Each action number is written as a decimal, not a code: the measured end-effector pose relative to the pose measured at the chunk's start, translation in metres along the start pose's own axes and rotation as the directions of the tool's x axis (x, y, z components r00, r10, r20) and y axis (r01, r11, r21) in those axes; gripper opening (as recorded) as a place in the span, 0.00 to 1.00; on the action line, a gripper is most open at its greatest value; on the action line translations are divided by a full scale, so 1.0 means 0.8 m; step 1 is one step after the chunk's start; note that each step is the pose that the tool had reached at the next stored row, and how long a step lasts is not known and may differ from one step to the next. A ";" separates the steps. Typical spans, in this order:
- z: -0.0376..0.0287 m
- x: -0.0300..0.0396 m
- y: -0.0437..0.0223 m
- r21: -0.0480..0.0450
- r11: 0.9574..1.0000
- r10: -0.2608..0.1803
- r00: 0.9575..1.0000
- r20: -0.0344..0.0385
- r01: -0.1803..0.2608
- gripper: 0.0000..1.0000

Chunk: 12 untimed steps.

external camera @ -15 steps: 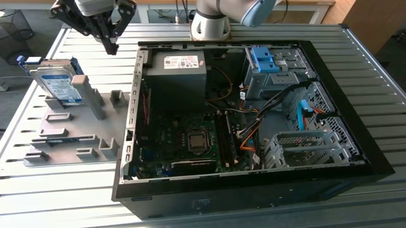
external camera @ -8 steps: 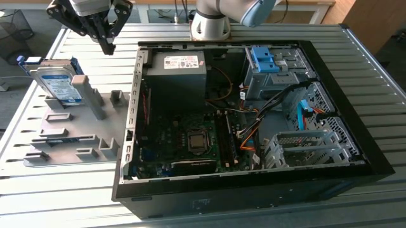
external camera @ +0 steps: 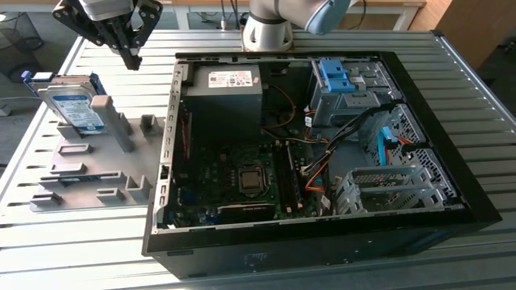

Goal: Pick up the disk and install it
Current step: 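Reach for the disk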

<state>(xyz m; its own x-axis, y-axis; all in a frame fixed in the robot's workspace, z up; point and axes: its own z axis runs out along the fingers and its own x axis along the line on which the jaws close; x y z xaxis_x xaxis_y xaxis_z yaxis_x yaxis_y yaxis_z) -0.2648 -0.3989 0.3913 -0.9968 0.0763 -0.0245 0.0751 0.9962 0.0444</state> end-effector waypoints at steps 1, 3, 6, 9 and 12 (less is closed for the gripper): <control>0.0000 0.0013 -0.0001 0.000 1.000 0.000 1.000 0.000 0.000 0.11; -0.0001 0.0036 -0.0003 0.000 1.000 0.000 1.000 0.000 0.000 0.11; -0.0001 0.0066 -0.0005 0.000 1.000 0.000 1.000 0.000 0.000 0.11; -0.0001 0.0099 -0.0008 0.000 1.000 0.000 1.000 0.000 0.000 0.11; -0.0001 0.0134 -0.0010 0.000 1.000 0.000 1.000 0.000 0.000 0.11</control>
<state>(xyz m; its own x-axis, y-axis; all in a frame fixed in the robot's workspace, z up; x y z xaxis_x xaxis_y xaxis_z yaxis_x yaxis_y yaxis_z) -0.2756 -0.3989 0.3910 -0.9968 0.0762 -0.0245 0.0751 0.9962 0.0444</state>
